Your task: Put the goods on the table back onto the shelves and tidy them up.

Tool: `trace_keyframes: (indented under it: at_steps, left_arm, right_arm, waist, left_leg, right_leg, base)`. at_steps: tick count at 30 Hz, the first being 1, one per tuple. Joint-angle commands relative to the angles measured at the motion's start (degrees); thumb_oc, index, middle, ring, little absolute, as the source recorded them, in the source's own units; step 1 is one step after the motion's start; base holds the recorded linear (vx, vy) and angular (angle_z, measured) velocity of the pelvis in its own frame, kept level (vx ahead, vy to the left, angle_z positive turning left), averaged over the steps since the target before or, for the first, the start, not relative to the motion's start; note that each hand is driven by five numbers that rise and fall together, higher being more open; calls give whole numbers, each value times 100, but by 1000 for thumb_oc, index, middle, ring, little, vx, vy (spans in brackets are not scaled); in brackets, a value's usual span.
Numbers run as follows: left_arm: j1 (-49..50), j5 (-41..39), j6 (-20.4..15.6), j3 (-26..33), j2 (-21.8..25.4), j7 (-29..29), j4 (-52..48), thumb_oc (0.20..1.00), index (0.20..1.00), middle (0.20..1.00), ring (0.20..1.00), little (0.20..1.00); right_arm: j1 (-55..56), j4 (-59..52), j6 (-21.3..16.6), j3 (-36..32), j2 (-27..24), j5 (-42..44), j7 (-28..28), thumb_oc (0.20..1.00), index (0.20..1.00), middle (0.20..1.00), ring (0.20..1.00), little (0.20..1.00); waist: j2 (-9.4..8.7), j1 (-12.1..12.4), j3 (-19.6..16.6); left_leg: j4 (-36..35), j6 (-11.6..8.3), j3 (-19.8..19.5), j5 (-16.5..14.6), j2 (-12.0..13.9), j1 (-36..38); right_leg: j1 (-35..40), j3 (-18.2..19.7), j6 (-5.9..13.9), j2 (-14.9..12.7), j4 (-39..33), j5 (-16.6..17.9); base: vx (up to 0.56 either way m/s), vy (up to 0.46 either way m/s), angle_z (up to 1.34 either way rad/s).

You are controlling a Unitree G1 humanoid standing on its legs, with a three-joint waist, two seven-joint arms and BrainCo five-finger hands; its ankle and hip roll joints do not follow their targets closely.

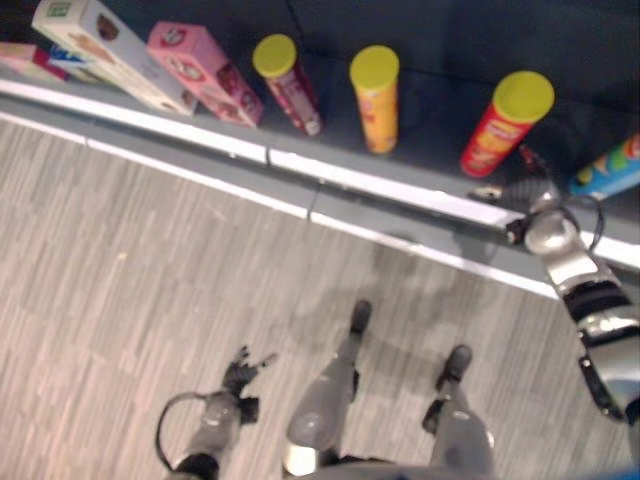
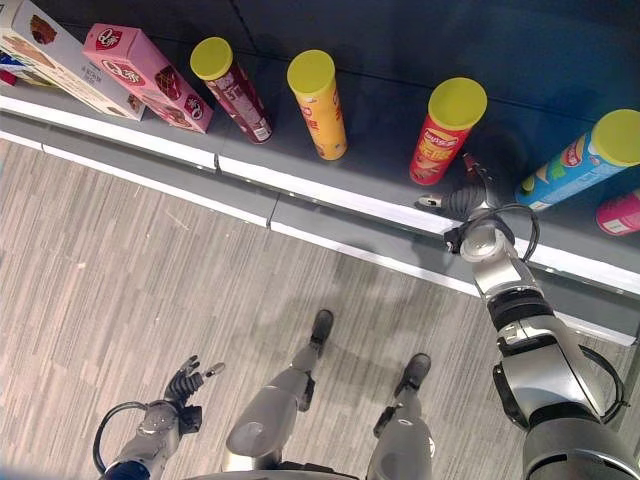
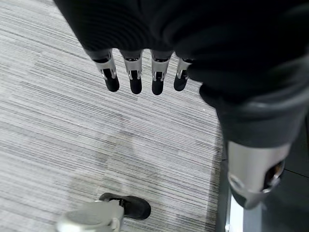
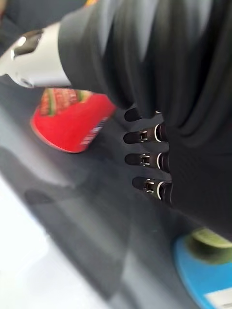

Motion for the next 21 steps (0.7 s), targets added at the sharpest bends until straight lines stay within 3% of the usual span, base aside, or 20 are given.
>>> trace_keyframes:
  at_steps: [1, 8, 13, 17, 21]
  left_arm:
    - [-225, -70, -35, 104, 213, 215, 317, 1000, 1000, 1000, 1000, 1000]
    - [-311, 81, 72, 371, 214, 144, 454, 1000, 1000, 1000, 1000, 1000]
    - [-194, 306, 160, 616, 157, 3, 649, 1000, 1000, 1000, 1000, 1000]
    - [-67, 367, 177, 714, 133, -80, 681, 1000, 1000, 1000, 1000, 1000]
    - [42, 404, 163, 719, 95, -130, 594, 1000, 1000, 1000, 1000, 1000]
  right_arm:
    - [306, -892, -64, -109, -65, -423, -295, 1000, 1000, 1000, 1000, 1000]
    - [1772, -2782, -368, -630, -172, -573, 134, 1000, 1000, 1000, 1000, 1000]
    - [3138, -3807, -674, -525, -106, -206, 1208, 1000, 1000, 1000, 1000, 1000]
    - [3963, -3647, -651, -516, 257, 258, 1728, 1000, 1000, 1000, 1000, 1000]
    - [4642, -2496, -443, -395, 750, 231, 1977, 1000, 1000, 1000, 1000, 1000]
  waist:
    - [-465, -110, -320]
    - [-683, -335, -511]
    - [-906, -542, -793]
    - [-988, -641, -937]
    - [-1076, -770, -1140]
  left_leg:
    - [-1, -288, 381, -597, 224, 64]
    - [19, -285, 498, -700, 301, 262]
    - [44, -291, 673, -826, 412, 587]
    - [51, -294, 792, -901, 468, 802]
    - [62, -290, 932, -1007, 532, 1073]
  right_leg:
    - [-648, 721, 182, -575, 784, -183]
    - [-489, 786, 184, -513, 679, -174]
    - [-201, 834, 179, -424, 527, -172]
    - [-37, 877, 183, -374, 456, -171]
    - [121, 972, 184, -301, 382, -160]
  base:
    - [21, 7, -4]
    - [25, -9, -13]
    - [53, -7, -15]
    - [44, 11, -22]
    - [46, 0, -17]
